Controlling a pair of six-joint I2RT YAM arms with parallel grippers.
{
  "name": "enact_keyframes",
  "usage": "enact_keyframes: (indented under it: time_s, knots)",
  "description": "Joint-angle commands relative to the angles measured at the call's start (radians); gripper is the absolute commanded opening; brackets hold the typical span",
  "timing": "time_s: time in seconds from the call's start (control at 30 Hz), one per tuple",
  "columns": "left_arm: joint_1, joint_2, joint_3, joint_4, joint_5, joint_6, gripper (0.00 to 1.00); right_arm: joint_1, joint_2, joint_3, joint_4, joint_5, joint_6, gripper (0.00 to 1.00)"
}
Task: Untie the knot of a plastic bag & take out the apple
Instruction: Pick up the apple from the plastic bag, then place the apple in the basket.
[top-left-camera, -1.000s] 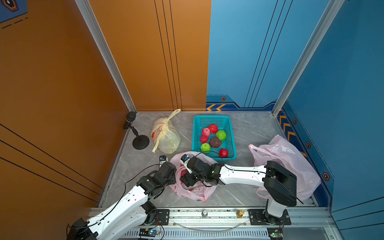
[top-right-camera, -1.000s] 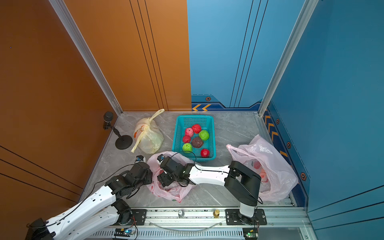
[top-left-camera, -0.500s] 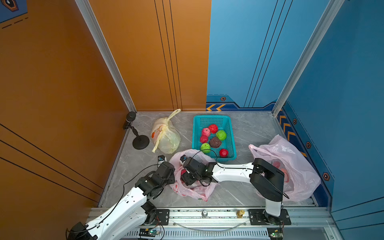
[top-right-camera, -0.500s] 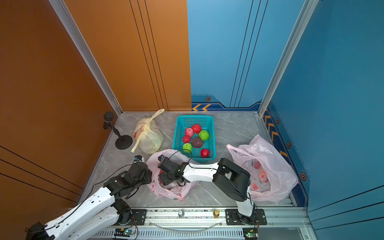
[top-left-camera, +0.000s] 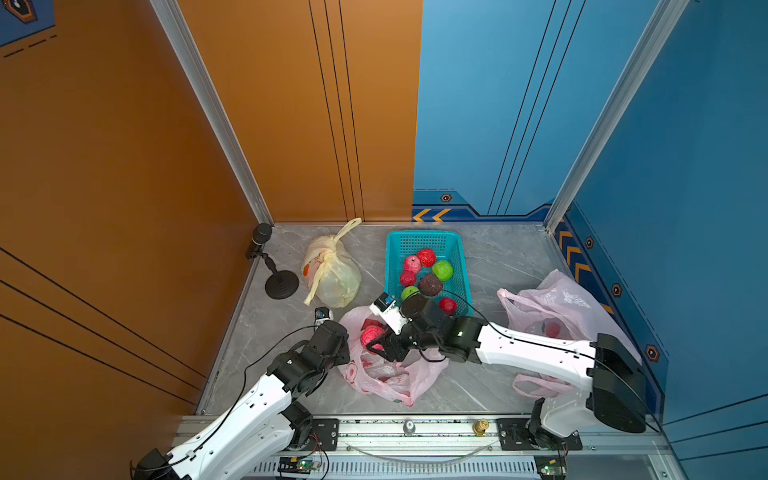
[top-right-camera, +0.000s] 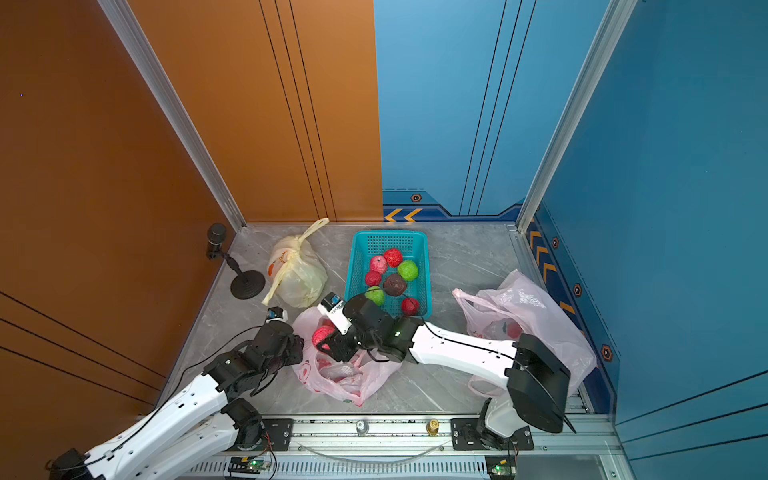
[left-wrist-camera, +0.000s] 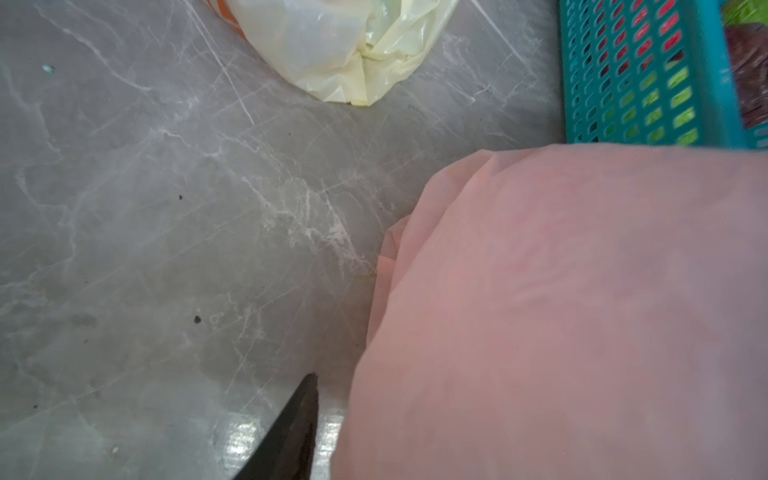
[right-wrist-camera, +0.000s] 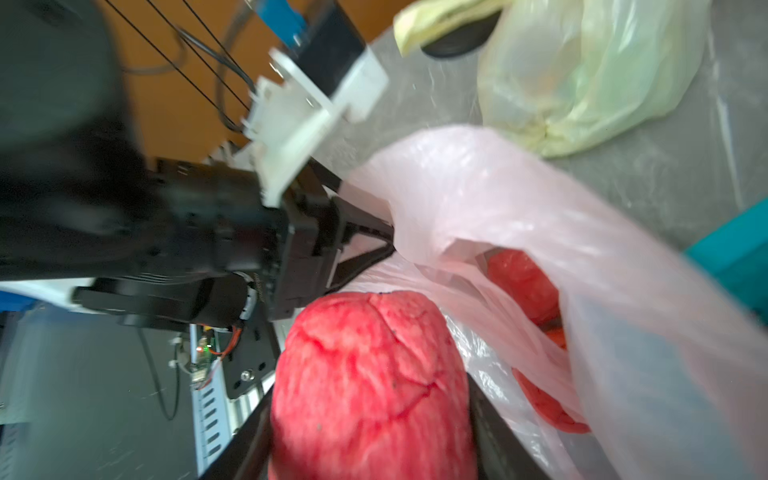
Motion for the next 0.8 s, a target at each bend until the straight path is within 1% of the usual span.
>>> enact_keyframes:
  time_s: [0.0,0.07,0.13,0.2,0.27,0.3,0.4,0.5,0.6,0.77]
  knots:
    - [-0.003,0.001,0.040,-0.016,-0.032,0.028,0.45,-0.055,-0.120,-0.038,-0.011,-0.155,-0.026,0.51]
    - [-0.005,0.005,0.051,-0.021,-0.030,0.035,0.45,-0.101,-0.198,-0.043,-0.001,-0.121,-0.004,0.51]
    - [-0.011,0.002,0.061,-0.026,-0.029,0.041,0.49,-0.169,-0.251,-0.019,-0.057,-0.048,-0.003,0.51]
    - [-0.016,-0.011,0.068,-0.033,-0.024,0.044,0.54,-0.245,-0.275,0.018,-0.144,0.070,-0.023,0.50]
    - [-0.019,-0.035,0.071,-0.039,-0.005,0.052,0.59,-0.316,-0.259,0.054,-0.239,0.184,-0.030,0.49]
    - [-0.019,-0.053,0.075,-0.042,0.008,0.058,0.62,-0.365,-0.242,0.072,-0.276,0.218,-0.032,0.49]
    - [-0.020,-0.119,0.082,-0.054,0.023,0.072,0.66,-0.463,-0.169,0.106,-0.329,0.290,-0.030,0.49]
    - [-0.021,-0.195,0.094,-0.081,-0.001,0.084,0.70,-0.525,-0.068,0.140,-0.353,0.311,-0.038,0.49]
    - [-0.021,-0.247,0.114,-0.119,-0.038,0.095,0.71,-0.562,0.046,0.193,-0.386,0.309,-0.042,0.48]
    - [-0.021,-0.268,0.172,-0.178,-0.076,0.128,0.69,-0.566,0.209,0.289,-0.474,0.348,-0.060,0.48]
